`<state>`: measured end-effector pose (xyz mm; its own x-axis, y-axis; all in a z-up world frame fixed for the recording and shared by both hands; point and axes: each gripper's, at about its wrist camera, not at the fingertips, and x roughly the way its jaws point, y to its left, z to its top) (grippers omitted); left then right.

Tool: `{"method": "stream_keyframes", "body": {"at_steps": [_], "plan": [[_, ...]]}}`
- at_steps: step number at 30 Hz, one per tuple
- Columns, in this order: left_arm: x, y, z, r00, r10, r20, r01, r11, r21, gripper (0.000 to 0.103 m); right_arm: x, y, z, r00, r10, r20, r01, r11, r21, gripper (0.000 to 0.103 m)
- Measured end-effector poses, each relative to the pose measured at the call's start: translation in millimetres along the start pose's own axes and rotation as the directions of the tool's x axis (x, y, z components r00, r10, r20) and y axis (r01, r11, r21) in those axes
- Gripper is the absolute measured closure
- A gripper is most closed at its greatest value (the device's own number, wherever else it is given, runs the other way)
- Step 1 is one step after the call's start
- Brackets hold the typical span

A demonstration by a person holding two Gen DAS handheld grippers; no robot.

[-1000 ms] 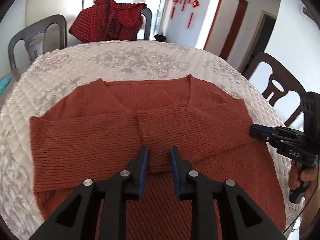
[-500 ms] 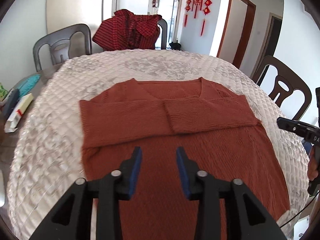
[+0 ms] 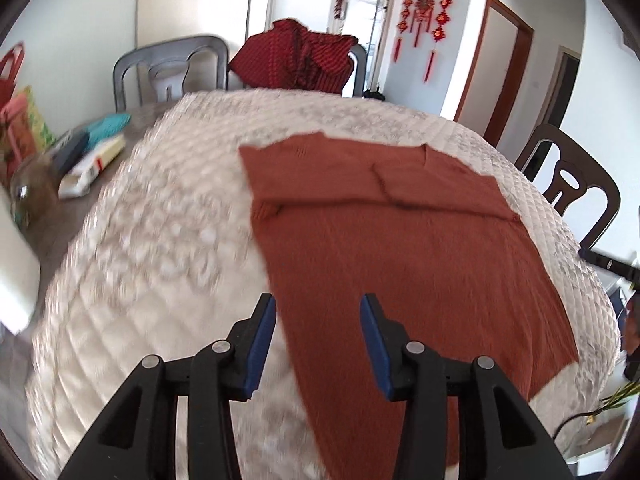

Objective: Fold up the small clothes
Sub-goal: 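Grasp the sweater hem with the left tool while the right tool grasps it too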

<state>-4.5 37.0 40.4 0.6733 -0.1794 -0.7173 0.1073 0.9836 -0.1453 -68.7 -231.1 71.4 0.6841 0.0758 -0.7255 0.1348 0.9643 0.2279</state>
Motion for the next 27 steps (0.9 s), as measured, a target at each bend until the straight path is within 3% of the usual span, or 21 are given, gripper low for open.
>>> {"method": "stream_keyframes", "body": {"at_steps": [6, 11, 21, 22, 24, 25, 26, 27], "plan": [[0.8, 6.1, -30.5, 0.996, -0.066, -0.056, 0.061, 0.994, -0.090, 0.056, 24.4, 0.0, -41.9, 0.991, 0.086, -0.099, -0.076, 0.992, 0.101, 0.059], [-8.3, 0.0, -42.4, 0.992, -0.113, -0.060, 0.104, 0.986, -0.130, 0.054, 18.4, 1.7, -52.5, 0.988, 0.133, -0.080, -0.120, 0.982, 0.147, 0.059], [-11.5, -13.3, -52.2, 0.996, -0.092, -0.020, 0.088, 0.985, -0.150, 0.054, 20.6, 17.4, -67.1, 0.976, 0.204, -0.079, -0.191, 0.970, 0.152, 0.059], [-10.8, -13.4, -51.5, 0.996, -0.090, -0.016, 0.087, 0.985, -0.151, 0.056, 21.7, 18.5, -66.1, 0.976, 0.204, -0.075, -0.191, 0.970, 0.150, 0.059], [-8.2, -11.9, -50.3, 0.996, -0.091, -0.020, 0.087, 0.984, -0.154, 0.081, 25.5, 17.0, -64.6, 0.976, 0.205, -0.072, -0.191, 0.968, 0.164, 0.068], [-6.8, -9.9, -49.9, 0.995, -0.094, -0.024, 0.089, 0.983, -0.162, 0.084, 28.7, 15.3, -65.0, 0.975, 0.208, -0.079, -0.192, 0.966, 0.176, 0.085], [-6.7, -8.2, -49.8, 0.995, -0.100, -0.024, 0.095, 0.981, -0.169, 0.089, 32.6, 13.1, -65.8, 0.974, 0.210, -0.087, -0.191, 0.963, 0.192, 0.093], [-7.1, -4.8, -48.9, 0.993, -0.115, -0.025, 0.108, 0.978, -0.180, 0.092, 32.1, 13.2, -66.5, 0.973, 0.217, -0.078, -0.198, 0.961, 0.193, 0.093]]}}
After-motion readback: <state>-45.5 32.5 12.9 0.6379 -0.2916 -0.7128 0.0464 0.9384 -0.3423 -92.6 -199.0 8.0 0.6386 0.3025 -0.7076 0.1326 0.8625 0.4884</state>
